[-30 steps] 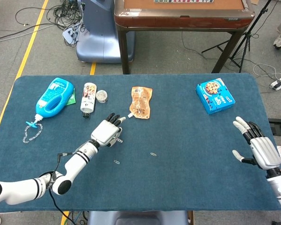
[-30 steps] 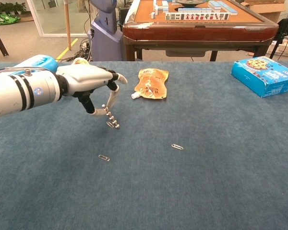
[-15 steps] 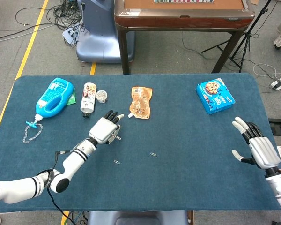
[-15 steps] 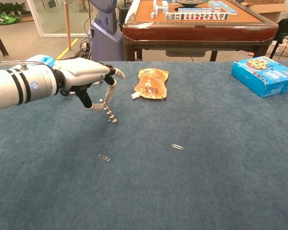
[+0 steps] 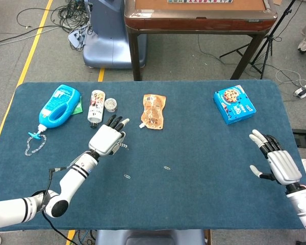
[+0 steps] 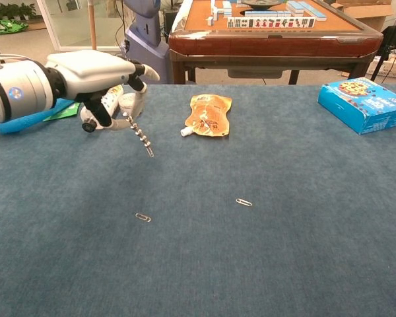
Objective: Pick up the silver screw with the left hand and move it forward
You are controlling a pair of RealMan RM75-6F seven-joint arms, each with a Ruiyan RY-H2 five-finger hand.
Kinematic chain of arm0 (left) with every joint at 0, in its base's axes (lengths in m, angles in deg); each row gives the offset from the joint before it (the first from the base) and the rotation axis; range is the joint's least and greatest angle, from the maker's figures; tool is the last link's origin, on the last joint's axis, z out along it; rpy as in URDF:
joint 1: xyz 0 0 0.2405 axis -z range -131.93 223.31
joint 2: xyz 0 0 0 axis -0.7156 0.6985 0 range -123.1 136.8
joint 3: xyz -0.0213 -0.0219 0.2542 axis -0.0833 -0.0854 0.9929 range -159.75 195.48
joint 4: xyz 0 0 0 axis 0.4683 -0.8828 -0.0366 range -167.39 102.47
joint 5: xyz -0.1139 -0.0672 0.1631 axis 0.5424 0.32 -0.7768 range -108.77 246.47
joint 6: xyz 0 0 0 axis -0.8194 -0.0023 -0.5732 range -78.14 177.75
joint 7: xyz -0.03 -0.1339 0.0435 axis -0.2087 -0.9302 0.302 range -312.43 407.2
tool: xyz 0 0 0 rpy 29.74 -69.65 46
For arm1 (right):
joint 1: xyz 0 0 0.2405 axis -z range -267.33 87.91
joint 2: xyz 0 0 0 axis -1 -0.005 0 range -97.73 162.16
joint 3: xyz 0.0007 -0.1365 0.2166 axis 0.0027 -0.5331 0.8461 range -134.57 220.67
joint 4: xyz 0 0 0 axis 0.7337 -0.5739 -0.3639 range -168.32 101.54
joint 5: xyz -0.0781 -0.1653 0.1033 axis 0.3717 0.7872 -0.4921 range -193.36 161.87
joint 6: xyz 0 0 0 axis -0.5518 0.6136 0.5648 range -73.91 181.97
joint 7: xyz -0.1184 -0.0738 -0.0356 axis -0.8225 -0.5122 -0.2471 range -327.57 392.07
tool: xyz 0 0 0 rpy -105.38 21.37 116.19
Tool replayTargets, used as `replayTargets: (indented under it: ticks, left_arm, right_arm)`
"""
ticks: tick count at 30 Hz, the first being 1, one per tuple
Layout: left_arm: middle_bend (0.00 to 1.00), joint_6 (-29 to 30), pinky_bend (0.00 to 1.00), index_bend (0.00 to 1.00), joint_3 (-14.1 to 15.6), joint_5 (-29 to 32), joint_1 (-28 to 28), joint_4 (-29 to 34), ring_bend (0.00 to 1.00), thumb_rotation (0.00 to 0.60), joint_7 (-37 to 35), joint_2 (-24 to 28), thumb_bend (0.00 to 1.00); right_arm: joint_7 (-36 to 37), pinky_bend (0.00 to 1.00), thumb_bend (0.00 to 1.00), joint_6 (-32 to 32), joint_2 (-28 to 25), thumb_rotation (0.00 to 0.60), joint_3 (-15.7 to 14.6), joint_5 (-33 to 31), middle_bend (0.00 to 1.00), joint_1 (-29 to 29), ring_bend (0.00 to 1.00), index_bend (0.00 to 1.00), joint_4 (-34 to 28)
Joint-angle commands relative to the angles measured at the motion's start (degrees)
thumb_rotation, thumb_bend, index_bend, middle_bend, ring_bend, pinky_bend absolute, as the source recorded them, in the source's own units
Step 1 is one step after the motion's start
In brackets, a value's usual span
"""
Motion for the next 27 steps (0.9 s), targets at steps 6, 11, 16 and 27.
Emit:
replayTargets:
  ticks: [6,11,16,27]
  left_arm:
    - [0.00,0.97,0.00,0.19,0.41,3.94,-0.60,3.87,0.00,0.600,2.10,2.62,0.43]
    - [0.00,1.61,0.00,0.14,0.55,4.21,-0.57,4.07,0.00,0.600,2.21,2.71,0.43]
    - [0.00,3.23,0.00,0.10,0.99,3.60,-1.46,5.29,0.00,0.600,2.02,3.98,0.43]
    - [0.00,14.54,0.00,0.04,5.74,-4.07,-13.87,9.64,0.00,0.600,-8.92,14.17,0.43]
  right_arm:
    - [-0.23,0.00,0.31,-0.20,0.06,0.600,0.10,-0.14,0.00,0.09,0.00,0.00,-0.05]
    - [0.00,0.00,0.31,-0.29,0.04,0.600,0.12,-0.14,0.00,0.11,0.00,0.00,0.16]
    - [0.16,0.00,0.31,-0.17,0.02,0.600,0.04,-0.10,0.00,0.09,0.00,0.00,0.23]
    - [-0.79,0.00,0.31,0.35,0.33,0.600,-0.80,0.97,0.00,-0.11,0.00,0.00,-0.04]
